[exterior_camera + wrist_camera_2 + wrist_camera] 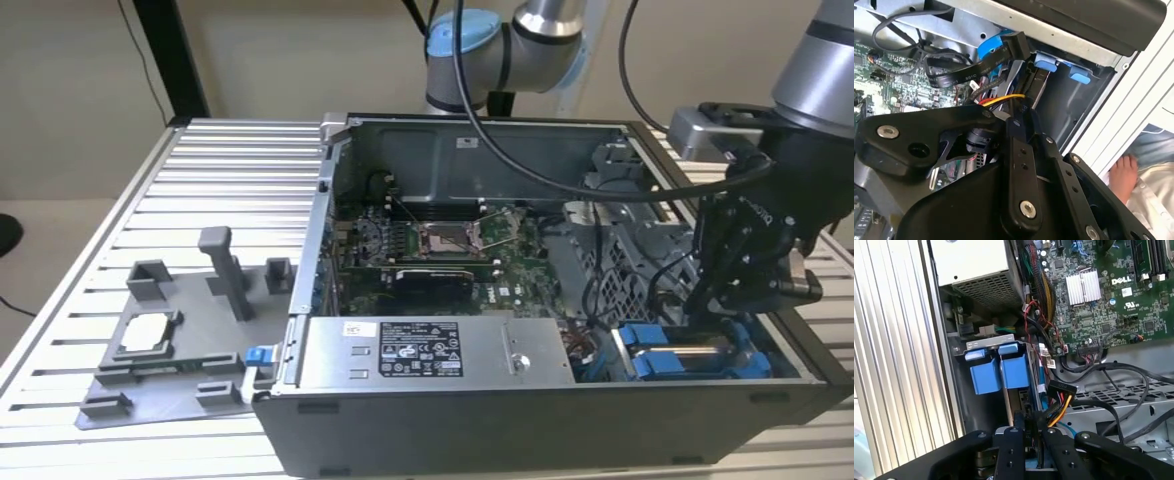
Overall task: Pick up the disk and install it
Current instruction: 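Insert the disk into the insertion slot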
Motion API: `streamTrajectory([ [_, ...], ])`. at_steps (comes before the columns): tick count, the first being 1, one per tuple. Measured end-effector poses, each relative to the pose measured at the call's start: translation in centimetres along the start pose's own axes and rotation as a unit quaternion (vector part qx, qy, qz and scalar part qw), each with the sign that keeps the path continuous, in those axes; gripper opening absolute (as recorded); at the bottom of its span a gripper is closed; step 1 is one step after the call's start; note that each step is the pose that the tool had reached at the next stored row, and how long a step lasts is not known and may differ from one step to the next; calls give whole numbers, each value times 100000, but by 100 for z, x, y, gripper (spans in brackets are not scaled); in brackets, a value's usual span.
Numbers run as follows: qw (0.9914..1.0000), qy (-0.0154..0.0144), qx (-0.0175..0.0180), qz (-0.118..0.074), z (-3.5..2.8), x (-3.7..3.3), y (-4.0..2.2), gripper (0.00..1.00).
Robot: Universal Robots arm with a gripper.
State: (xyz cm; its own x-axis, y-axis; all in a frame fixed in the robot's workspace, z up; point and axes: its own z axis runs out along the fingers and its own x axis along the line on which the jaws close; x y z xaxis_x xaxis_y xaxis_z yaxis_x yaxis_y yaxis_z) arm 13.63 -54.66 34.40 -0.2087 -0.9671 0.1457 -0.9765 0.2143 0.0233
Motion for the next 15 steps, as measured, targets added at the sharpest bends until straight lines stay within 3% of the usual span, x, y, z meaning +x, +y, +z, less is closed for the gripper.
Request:
streamTrajectory([
  [3, 100000, 7, 7, -39, 0, 0, -3, 0],
  [9, 99998, 48, -47, -570, -2, -17, -78, 0],
  [15, 99988, 148, 31, -1541, 6, -20, -85, 0],
])
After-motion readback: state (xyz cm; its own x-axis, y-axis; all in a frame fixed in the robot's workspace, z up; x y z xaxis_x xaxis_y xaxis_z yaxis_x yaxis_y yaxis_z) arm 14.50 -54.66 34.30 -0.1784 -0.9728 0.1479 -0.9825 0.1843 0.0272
